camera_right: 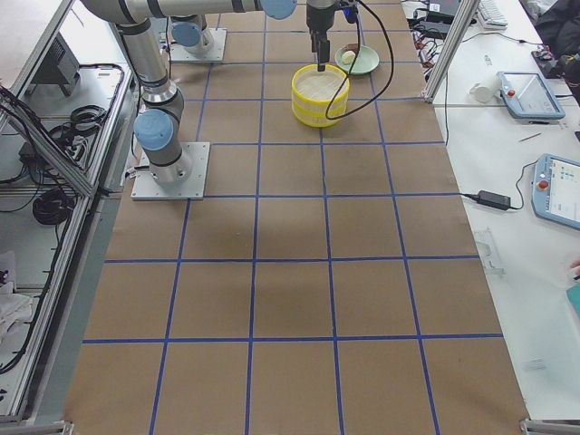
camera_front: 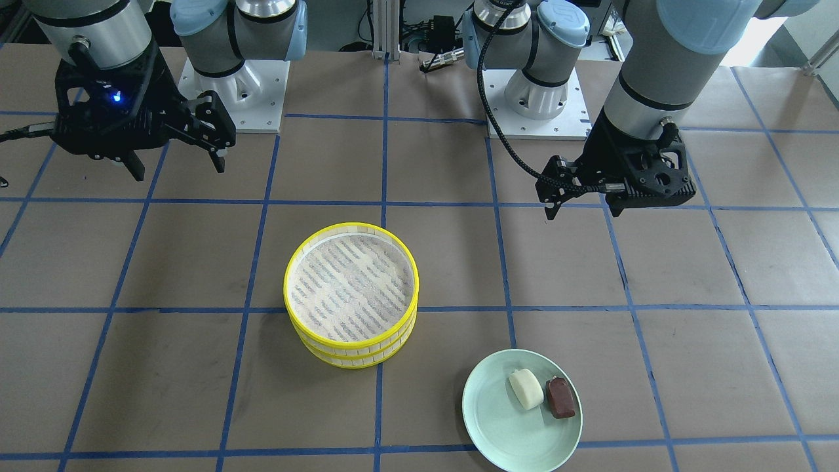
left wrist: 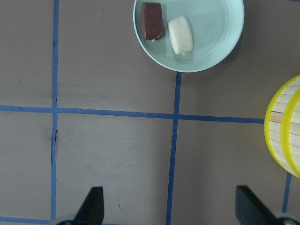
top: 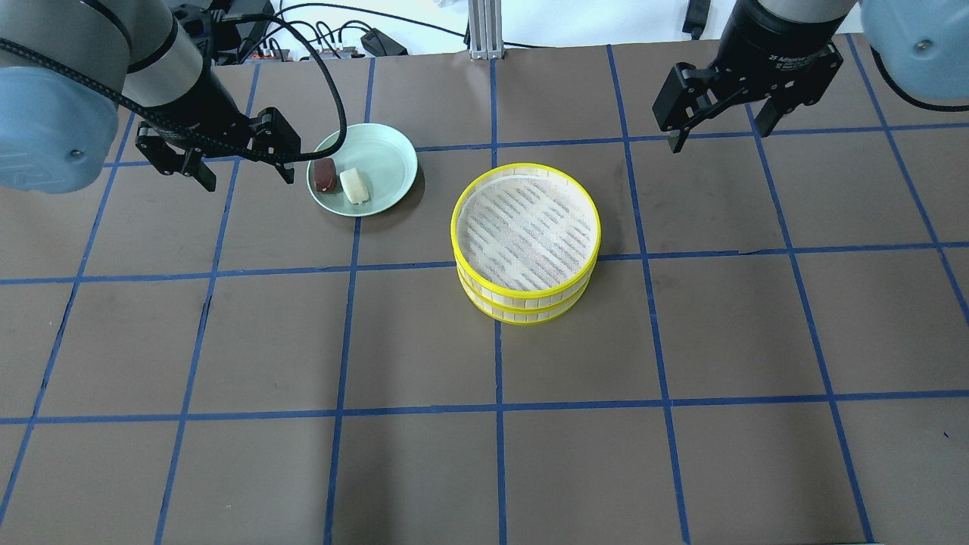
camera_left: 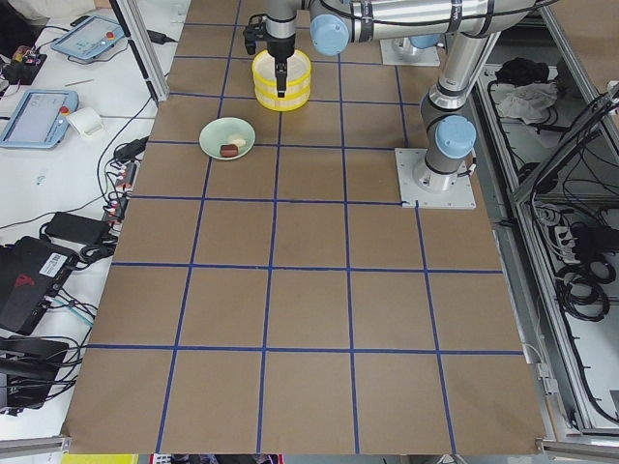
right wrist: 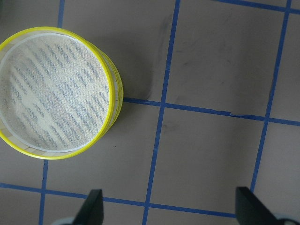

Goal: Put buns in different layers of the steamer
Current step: 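Reach the left gripper to the white bun while the right reaches the steamer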

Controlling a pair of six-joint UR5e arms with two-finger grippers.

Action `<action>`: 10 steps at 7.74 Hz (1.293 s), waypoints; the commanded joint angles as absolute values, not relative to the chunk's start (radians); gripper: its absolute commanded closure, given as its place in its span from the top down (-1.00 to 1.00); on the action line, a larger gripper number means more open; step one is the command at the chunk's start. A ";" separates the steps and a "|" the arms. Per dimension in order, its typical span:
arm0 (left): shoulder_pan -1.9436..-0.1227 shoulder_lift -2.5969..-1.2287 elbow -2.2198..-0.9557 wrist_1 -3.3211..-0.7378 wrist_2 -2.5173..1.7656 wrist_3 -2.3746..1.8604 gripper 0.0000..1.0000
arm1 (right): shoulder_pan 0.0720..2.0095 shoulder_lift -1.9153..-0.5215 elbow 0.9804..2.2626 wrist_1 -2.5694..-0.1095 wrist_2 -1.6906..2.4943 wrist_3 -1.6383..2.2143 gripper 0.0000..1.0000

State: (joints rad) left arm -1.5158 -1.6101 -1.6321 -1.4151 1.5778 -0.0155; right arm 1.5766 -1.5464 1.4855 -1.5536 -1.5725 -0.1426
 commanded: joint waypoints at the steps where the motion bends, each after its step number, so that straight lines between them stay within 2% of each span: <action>1: -1.514 -1.611 -1.632 -1.416 1.580 -0.006 1.00 | 1.578 -1.543 1.488 -1.560 -1.572 -0.141 1.00; 4: -1.494 -1.655 -1.632 -1.388 1.601 -0.003 1.00 | 1.690 -1.360 1.496 -1.785 -1.577 -0.057 1.00; 6: -1.489 -1.767 -1.629 -1.146 1.605 0.057 1.00 | 1.692 -1.220 1.502 -1.949 -1.571 -0.124 1.00; 8: -1.489 -1.888 -1.625 -0.949 1.592 0.026 1.00 | 1.692 -1.158 1.538 -2.030 -1.525 -0.135 1.00; 10: -1.491 -1.957 -1.621 -0.864 1.539 0.040 1.00 | 1.692 -1.124 1.574 -2.101 -1.516 -0.133 1.00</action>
